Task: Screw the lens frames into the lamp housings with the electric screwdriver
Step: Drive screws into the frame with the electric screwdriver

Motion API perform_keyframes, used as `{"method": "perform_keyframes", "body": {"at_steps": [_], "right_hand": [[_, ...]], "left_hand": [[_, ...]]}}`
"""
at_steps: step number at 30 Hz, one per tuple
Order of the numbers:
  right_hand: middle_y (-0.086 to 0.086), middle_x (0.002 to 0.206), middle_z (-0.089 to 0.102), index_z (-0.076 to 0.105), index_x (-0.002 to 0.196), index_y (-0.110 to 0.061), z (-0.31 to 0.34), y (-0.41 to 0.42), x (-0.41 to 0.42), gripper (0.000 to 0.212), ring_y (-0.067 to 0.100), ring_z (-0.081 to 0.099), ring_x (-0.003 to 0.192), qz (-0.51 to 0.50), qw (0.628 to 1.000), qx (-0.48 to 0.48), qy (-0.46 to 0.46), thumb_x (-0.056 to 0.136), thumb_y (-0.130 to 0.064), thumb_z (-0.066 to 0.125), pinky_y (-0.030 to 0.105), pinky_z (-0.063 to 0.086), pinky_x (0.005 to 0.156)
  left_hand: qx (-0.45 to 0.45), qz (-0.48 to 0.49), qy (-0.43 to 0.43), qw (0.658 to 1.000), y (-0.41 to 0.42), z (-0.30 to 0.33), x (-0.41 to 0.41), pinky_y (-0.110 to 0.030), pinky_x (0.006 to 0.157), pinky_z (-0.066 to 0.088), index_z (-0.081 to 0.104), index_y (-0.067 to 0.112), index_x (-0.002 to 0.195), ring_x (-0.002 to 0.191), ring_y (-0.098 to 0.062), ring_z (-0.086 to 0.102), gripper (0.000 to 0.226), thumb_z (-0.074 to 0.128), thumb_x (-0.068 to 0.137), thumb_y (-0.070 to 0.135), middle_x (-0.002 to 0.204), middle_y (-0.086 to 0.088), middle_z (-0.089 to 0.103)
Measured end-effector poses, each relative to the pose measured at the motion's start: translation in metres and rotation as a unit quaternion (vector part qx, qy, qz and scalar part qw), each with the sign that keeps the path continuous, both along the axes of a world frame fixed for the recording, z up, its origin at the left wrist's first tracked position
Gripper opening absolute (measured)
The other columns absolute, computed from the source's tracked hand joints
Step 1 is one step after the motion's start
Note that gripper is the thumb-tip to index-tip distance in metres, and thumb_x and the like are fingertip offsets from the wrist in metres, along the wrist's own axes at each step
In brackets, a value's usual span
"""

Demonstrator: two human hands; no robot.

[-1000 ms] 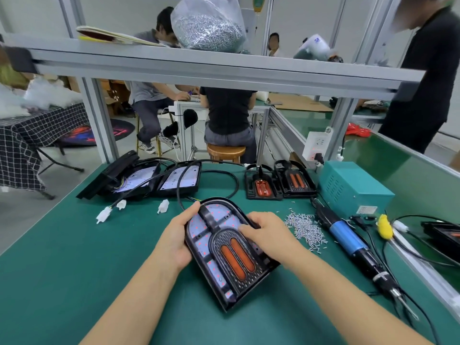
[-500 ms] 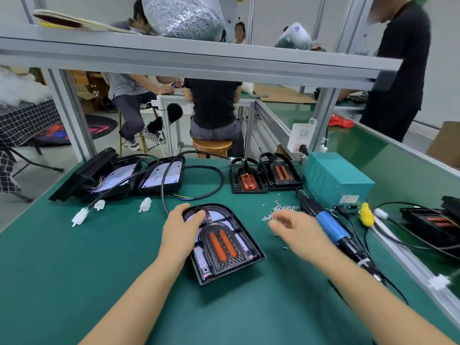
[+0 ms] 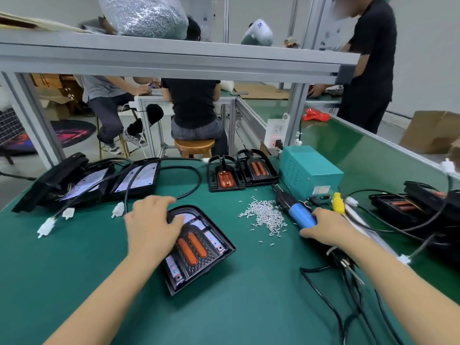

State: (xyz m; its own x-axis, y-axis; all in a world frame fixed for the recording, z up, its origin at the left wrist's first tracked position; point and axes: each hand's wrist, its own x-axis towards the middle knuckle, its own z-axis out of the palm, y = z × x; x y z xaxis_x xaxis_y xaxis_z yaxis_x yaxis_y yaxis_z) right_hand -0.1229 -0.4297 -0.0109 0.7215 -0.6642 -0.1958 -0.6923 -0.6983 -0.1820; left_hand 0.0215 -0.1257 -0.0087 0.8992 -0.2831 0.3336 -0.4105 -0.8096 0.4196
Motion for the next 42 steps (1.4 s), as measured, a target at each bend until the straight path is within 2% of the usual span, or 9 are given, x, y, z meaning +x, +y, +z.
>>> {"method": "perform_keyframes", "body": {"at_steps": [5, 10, 17, 21, 24, 26, 29, 34, 42], "right_hand": [[0.005, 0.097, 0.058, 0.054, 0.107, -0.010, 0.003, -0.005, 0.002, 0.044, 0.020, 0.053, 0.083, -0.013, 0.999, 0.052, -0.002, 0.079, -0.038, 0.073, 0.029, 0.043, 0.068], [0.002, 0.066, 0.045, 0.052, 0.073, -0.011, 0.003, -0.010, -0.006, 0.029, 0.017, 0.040, 0.058, -0.041, 0.983, 0.157, -0.090, 0.074, -0.031, 0.074, 0.026, 0.027, 0.051], [0.002, 0.057, 0.048, 0.057, 0.086, -0.009, 0.036, -0.008, -0.024, 0.047, 0.013, 0.042, 0.046, -0.118, 0.821, 0.483, -0.282, 0.044, -0.018, 0.074, 0.021, 0.034, 0.045], [-0.001, 0.062, 0.052, 0.061, 0.105, -0.008, 0.051, -0.003, -0.028, 0.048, 0.009, 0.045, 0.048, -0.099, 0.721, 0.579, -0.367, 0.060, -0.017, 0.074, 0.020, 0.041, 0.043], [-0.001, 0.064, 0.052, 0.060, 0.093, -0.013, 0.060, 0.003, -0.029, 0.034, 0.011, 0.046, 0.054, -0.093, 0.674, 0.602, -0.418, 0.062, -0.019, 0.073, 0.021, 0.045, 0.045], [-0.001, 0.067, 0.055, 0.058, 0.083, -0.015, 0.065, 0.007, -0.031, 0.024, 0.012, 0.051, 0.058, -0.085, 0.646, 0.613, -0.447, 0.063, -0.018, 0.072, 0.022, 0.049, 0.050], [-0.001, 0.070, 0.059, 0.058, 0.080, -0.016, 0.074, 0.013, -0.034, 0.022, 0.011, 0.057, 0.059, -0.067, 0.603, 0.629, -0.487, 0.063, -0.014, 0.071, 0.022, 0.052, 0.052], [-0.004, 0.067, 0.056, 0.062, 0.092, -0.016, 0.089, 0.034, -0.029, 0.024, 0.009, 0.054, 0.055, -0.025, 0.536, 0.639, -0.551, 0.069, -0.022, 0.069, 0.020, 0.050, 0.053], [0.001, 0.066, 0.056, 0.061, 0.072, -0.016, 0.109, 0.094, 0.003, 0.016, 0.009, 0.051, 0.050, 0.012, 0.400, 0.650, -0.646, 0.071, -0.031, 0.066, 0.021, 0.050, 0.056]], "left_hand": [[0.038, -0.272, 0.026, 0.961, -0.074, 0.022, -0.038, -0.034, 0.094, 0.037, 0.069, 0.032, 0.101, 0.103, -0.017, 0.053, 0.018, 0.062, 0.086, 0.026, 0.102, 0.011, 0.068], [0.211, -0.309, 0.082, 0.924, -0.123, 0.012, -0.044, -0.034, 0.093, 0.031, 0.069, 0.026, 0.103, 0.105, -0.019, 0.058, 0.024, 0.061, 0.085, 0.011, 0.105, 0.006, 0.069], [0.256, -0.263, 0.062, 0.928, -0.143, -0.009, -0.051, -0.038, 0.100, 0.029, 0.070, 0.017, 0.098, 0.100, -0.025, 0.060, 0.021, 0.062, 0.082, 0.006, 0.103, -0.002, 0.069], [0.242, -0.256, 0.041, 0.935, -0.145, -0.013, -0.053, -0.040, 0.104, 0.029, 0.065, 0.020, 0.087, 0.095, -0.025, 0.061, 0.022, 0.058, 0.081, 0.000, 0.098, -0.004, 0.070], [0.248, -0.266, 0.034, 0.931, -0.144, -0.012, -0.055, -0.039, 0.102, 0.032, 0.062, 0.020, 0.086, 0.092, -0.026, 0.061, 0.025, 0.054, 0.081, -0.003, 0.099, -0.005, 0.070], [0.196, -0.272, 0.052, 0.941, -0.140, -0.007, -0.056, -0.034, 0.093, 0.042, 0.063, 0.018, 0.085, 0.087, -0.027, 0.060, 0.023, 0.051, 0.082, -0.002, 0.097, -0.006, 0.069], [-0.038, -0.278, 0.171, 0.944, -0.123, 0.011, -0.051, -0.022, 0.064, 0.045, 0.067, 0.017, 0.077, 0.070, -0.015, 0.059, 0.013, 0.060, 0.084, 0.009, 0.076, 0.001, 0.067], [-0.365, -0.253, 0.391, 0.806, -0.070, 0.033, -0.040, -0.017, 0.057, 0.051, 0.073, 0.013, 0.068, 0.060, -0.011, 0.063, 0.014, 0.075, 0.074, 0.000, 0.069, -0.008, 0.071], [-0.525, -0.203, 0.450, 0.693, -0.014, 0.030, -0.045, -0.021, 0.058, 0.055, 0.076, 0.006, 0.074, 0.063, -0.016, 0.067, 0.015, 0.072, 0.060, 0.005, 0.079, -0.016, 0.072]]}}
